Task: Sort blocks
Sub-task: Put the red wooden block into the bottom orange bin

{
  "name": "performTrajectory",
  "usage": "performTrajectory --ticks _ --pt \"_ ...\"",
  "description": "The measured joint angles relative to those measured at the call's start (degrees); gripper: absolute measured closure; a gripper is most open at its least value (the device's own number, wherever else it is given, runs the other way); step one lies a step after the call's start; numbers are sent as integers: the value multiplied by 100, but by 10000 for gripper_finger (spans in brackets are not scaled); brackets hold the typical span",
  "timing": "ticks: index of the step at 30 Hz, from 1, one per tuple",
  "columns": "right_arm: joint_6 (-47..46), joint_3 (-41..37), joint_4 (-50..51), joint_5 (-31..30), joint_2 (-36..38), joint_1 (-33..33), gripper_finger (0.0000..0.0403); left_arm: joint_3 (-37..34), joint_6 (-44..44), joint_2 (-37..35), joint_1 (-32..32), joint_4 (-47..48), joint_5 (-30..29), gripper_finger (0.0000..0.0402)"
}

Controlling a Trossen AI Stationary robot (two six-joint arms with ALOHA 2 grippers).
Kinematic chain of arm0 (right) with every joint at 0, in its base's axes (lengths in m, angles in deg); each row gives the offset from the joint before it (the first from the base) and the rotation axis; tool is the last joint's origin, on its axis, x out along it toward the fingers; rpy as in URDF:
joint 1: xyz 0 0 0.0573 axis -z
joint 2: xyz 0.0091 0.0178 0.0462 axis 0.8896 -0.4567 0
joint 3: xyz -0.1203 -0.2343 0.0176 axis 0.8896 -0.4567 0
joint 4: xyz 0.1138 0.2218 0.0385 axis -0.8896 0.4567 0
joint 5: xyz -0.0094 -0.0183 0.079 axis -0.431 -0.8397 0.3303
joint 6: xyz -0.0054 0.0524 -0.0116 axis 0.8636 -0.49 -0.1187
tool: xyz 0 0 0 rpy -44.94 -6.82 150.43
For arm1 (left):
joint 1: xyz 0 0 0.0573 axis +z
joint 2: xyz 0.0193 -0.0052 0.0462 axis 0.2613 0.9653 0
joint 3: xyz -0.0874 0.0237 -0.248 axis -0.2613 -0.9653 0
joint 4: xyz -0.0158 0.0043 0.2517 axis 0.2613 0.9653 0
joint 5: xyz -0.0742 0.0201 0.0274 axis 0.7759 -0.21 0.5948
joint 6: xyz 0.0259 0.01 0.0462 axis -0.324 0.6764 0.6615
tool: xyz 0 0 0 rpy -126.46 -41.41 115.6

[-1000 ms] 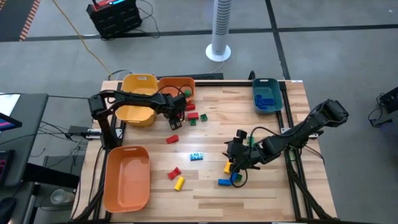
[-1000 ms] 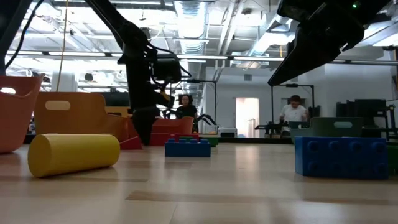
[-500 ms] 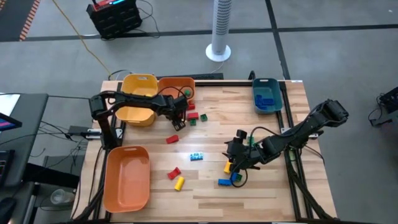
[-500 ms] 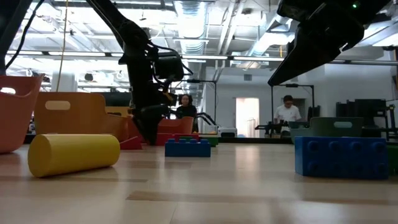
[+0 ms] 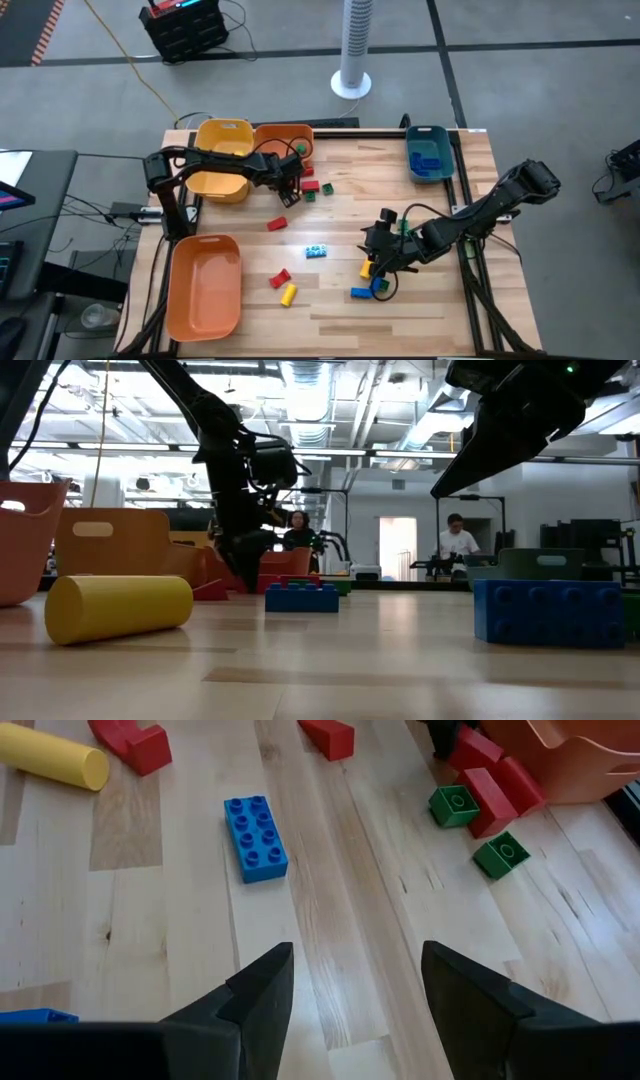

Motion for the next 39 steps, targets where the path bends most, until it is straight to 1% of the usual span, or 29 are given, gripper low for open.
performTrajectory --ticks 3,9,11,17,21,24,31,32,36,39 --pt "-17 0 0 0 0 0 172 0 92 0 2 -61 -28 223" --pt "-29 0 2 0 0 0 172 0 231 -13 -2 -45 90 275" --pt "-29 0 2 0 0 0 172 2 289 -13 -8 -12 215 276" --pt "-32 5 11 -1 0 -1 172 0 627 -127 -156 198 339 276" --pt "-33 5 35 -1 0 15 172 -11 648 -604 -245 546 323 276" --pt "-32 5 35 0 0 46 172 -11 641 -1097 -327 788 118 276" --pt "-24 5 33 -11 0 48 172 -9 687 -2119 -659 806 65 276" --pt "3 5 18 -39 0 52 172 -9 784 -2213 -694 795 211 276" --pt "382 5 -135 -448 0 132 172 -9 1090 -2346 -929 548 1276 276" --pt "988 5 -297 -619 0 243 172 -9 1296 -2337 -1132 361 1652 276"
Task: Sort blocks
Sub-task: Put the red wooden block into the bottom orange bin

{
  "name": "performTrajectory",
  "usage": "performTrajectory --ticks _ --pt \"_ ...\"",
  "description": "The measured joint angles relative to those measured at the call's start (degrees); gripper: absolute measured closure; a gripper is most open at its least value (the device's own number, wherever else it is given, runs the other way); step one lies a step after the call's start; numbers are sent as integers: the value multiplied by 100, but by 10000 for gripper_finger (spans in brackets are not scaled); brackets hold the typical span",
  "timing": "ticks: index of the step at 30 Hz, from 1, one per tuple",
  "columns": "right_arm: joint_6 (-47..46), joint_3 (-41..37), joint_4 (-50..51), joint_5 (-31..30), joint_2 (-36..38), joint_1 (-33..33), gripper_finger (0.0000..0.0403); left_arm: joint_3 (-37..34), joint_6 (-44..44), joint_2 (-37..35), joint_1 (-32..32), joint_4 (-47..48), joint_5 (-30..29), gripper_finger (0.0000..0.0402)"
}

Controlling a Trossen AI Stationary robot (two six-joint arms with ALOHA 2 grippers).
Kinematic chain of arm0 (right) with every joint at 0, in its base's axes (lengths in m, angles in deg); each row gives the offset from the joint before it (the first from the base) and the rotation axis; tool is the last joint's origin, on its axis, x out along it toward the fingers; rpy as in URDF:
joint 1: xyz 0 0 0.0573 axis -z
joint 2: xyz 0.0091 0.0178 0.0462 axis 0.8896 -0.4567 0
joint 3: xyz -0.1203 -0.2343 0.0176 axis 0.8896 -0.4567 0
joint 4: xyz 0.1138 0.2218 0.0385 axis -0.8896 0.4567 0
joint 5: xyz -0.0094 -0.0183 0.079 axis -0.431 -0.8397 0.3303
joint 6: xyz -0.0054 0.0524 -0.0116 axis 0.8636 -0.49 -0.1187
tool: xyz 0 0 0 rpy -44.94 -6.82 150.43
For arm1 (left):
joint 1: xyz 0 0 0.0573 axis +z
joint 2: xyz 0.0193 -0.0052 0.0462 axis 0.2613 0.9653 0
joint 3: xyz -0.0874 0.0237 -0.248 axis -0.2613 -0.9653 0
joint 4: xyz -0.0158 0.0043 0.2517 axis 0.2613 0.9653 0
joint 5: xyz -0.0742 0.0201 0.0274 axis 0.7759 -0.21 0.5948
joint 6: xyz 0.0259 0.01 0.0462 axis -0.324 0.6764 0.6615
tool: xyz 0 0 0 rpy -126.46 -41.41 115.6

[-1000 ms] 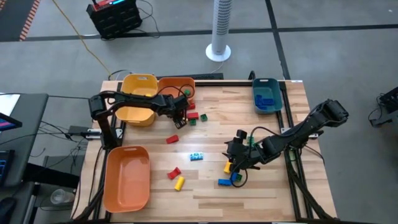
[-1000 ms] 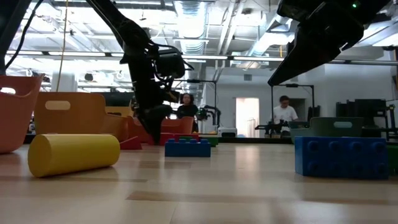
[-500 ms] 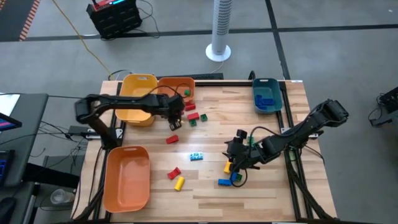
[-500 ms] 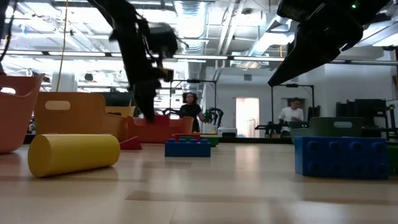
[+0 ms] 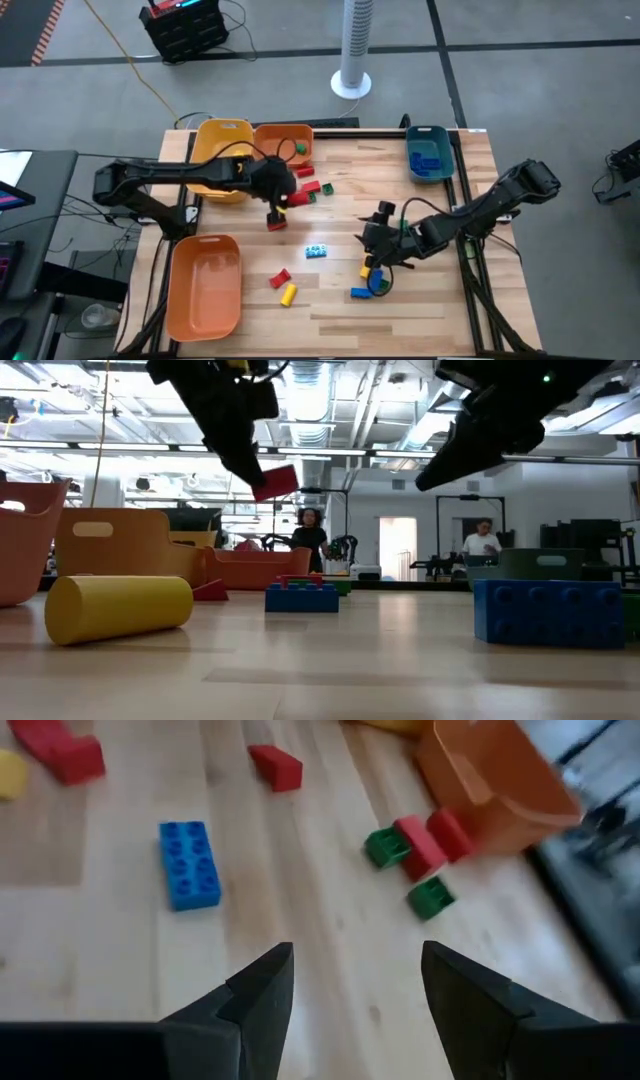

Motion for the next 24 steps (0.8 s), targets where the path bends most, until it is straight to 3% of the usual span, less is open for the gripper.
performTrajectory --ticks 7,13,19,24 --pt "1650 173 -396 3 0 151 172 2 318 0 -437 -186 420 263" --pt "1864 306 -460 3 2 181 172 -50 12 -2 -1114 367 647 268" --pt "1585 306 -351 8 0 168 172 -57 -1284 -345 -1902 1182 1730 268" --pt "1579 306 -353 8 1 181 172 -57 -2798 -707 -2639 2043 1851 268"
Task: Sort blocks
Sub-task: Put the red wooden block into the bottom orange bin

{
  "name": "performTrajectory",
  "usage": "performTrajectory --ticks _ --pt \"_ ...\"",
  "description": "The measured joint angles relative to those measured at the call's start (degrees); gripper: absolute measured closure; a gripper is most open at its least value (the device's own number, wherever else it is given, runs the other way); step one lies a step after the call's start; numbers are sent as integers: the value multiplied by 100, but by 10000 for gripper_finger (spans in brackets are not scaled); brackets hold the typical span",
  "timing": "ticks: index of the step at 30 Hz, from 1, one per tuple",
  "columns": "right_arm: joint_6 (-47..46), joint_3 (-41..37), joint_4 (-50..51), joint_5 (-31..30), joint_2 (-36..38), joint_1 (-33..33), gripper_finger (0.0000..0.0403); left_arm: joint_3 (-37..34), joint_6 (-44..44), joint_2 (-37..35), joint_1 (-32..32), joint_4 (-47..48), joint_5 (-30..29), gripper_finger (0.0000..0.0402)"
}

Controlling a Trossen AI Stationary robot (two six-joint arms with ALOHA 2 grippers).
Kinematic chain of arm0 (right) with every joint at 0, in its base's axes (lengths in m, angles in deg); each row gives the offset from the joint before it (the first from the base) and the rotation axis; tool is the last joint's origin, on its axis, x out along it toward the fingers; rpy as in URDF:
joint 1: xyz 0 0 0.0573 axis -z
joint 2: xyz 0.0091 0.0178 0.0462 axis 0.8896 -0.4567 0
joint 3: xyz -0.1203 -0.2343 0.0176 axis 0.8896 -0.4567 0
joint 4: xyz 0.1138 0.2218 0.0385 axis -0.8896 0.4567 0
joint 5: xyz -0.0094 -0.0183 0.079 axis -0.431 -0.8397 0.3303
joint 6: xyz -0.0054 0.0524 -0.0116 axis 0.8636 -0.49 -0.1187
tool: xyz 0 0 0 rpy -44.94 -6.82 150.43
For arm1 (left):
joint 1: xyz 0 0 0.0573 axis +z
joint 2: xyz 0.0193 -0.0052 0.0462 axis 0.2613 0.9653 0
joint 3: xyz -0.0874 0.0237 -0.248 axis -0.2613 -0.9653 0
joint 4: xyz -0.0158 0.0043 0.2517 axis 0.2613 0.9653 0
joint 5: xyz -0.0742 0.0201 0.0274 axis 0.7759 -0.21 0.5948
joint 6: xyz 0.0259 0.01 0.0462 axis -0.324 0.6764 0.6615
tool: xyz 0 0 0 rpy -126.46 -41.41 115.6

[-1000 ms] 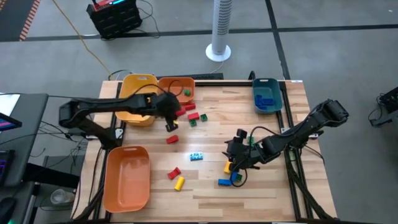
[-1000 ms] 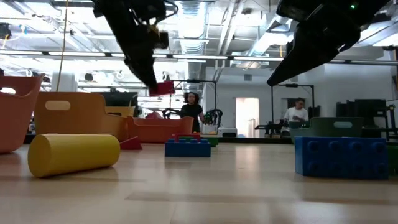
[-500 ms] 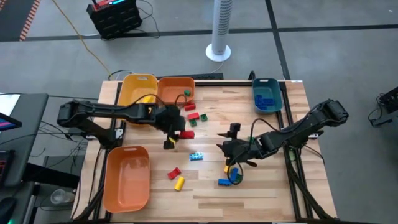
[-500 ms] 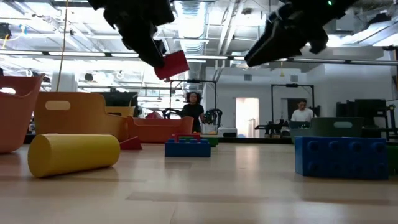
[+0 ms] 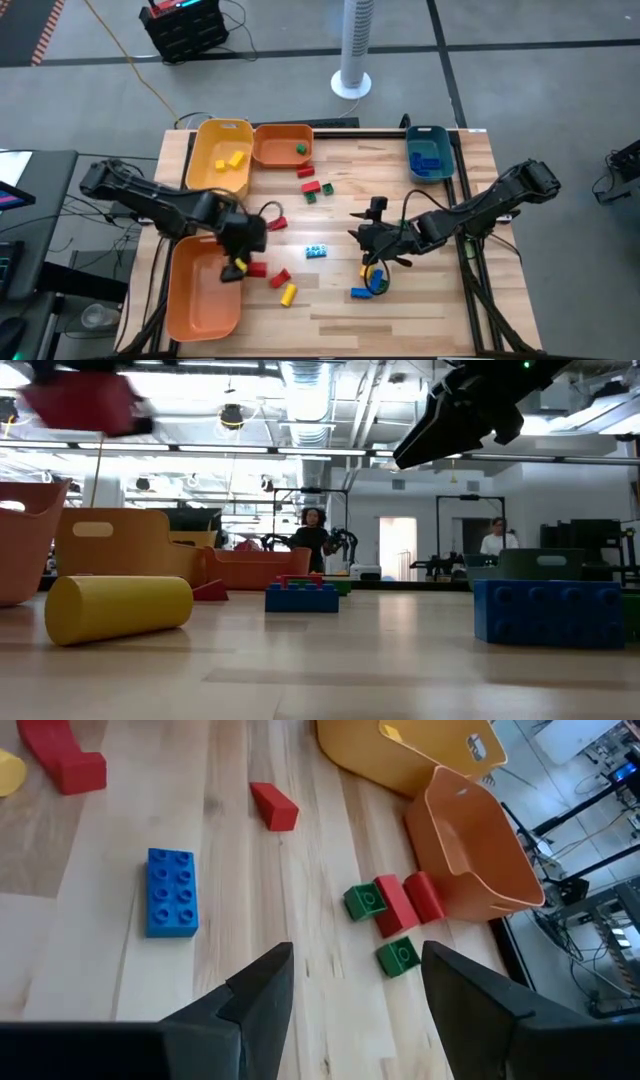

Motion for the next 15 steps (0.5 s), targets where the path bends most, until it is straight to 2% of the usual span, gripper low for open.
performTrajectory --ticks 7,11,15 --pt "-17 3 -24 0 1 1 172 0 -1682 -186 -936 1125 -41 268" --pt "-28 93 -14 2 1 1 172 0 -2032 -182 -1163 2137 -99 268" --pt "104 290 124 4 0 1 172 -2 -2233 -182 -1269 2877 -592 265"
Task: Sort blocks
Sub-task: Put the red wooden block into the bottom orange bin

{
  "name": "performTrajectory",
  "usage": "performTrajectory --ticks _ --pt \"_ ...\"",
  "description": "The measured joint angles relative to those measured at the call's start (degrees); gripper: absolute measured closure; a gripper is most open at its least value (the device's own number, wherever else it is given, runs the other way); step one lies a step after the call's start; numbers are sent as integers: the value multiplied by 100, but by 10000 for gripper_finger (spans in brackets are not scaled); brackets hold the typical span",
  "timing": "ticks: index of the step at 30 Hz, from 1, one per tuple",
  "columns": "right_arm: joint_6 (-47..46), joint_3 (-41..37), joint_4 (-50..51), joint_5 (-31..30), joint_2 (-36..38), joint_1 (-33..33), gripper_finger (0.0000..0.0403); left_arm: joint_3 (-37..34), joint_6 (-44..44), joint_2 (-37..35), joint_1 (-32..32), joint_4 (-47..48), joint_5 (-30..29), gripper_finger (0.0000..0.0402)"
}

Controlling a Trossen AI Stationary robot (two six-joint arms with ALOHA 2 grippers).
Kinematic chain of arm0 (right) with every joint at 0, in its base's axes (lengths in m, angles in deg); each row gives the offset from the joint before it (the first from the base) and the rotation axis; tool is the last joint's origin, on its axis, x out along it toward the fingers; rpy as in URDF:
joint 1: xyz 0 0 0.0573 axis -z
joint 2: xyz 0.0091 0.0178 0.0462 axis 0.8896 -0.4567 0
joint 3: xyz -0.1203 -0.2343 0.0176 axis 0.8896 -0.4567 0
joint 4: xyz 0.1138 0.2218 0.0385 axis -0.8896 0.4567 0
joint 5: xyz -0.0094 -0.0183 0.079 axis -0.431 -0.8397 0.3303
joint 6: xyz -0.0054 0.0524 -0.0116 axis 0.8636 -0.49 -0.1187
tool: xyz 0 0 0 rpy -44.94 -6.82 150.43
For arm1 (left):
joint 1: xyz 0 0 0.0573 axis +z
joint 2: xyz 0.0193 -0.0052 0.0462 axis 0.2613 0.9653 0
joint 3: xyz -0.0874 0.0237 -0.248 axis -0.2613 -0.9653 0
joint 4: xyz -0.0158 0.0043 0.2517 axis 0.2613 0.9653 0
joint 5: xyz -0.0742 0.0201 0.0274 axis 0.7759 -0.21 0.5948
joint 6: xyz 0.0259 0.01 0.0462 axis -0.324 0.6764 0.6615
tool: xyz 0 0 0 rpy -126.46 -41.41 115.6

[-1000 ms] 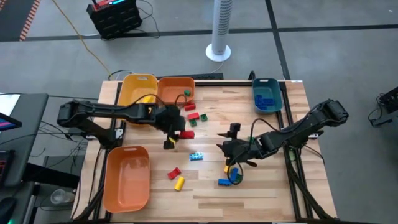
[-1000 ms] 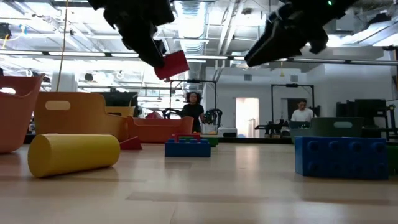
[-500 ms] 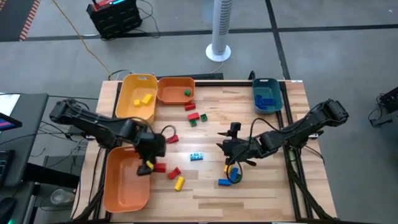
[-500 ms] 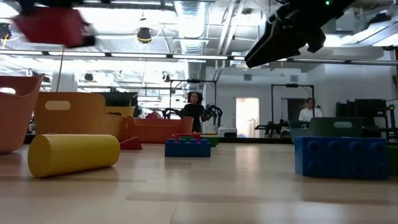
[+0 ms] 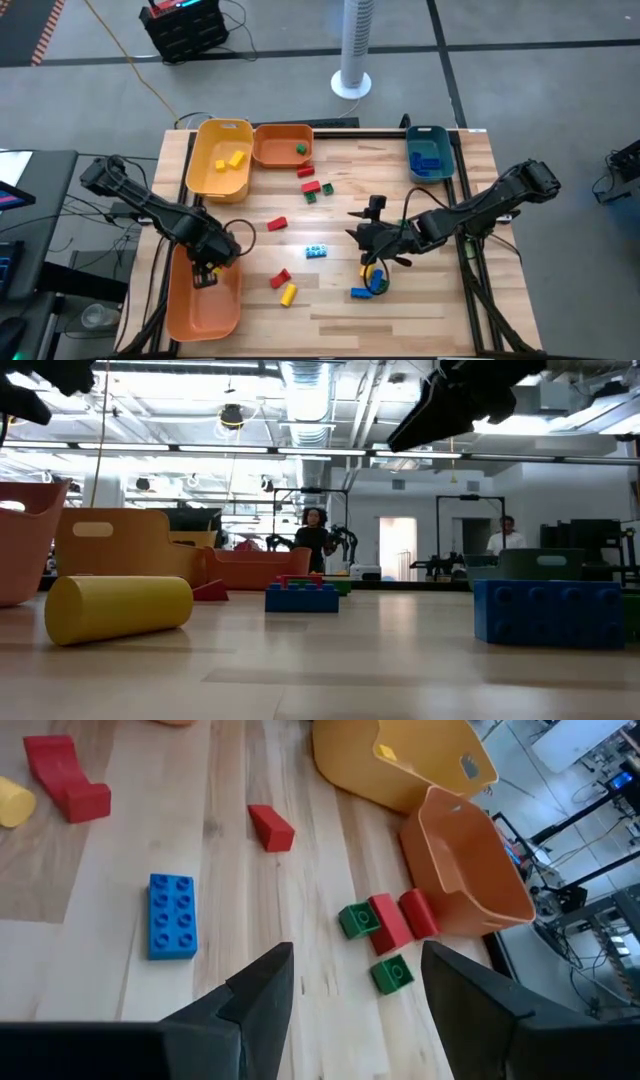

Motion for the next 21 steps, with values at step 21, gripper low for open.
performTrajectory --ticks 21 --pt "-5 373 449 0 1 0 172 36 -61 4 283 -190 -932 197"
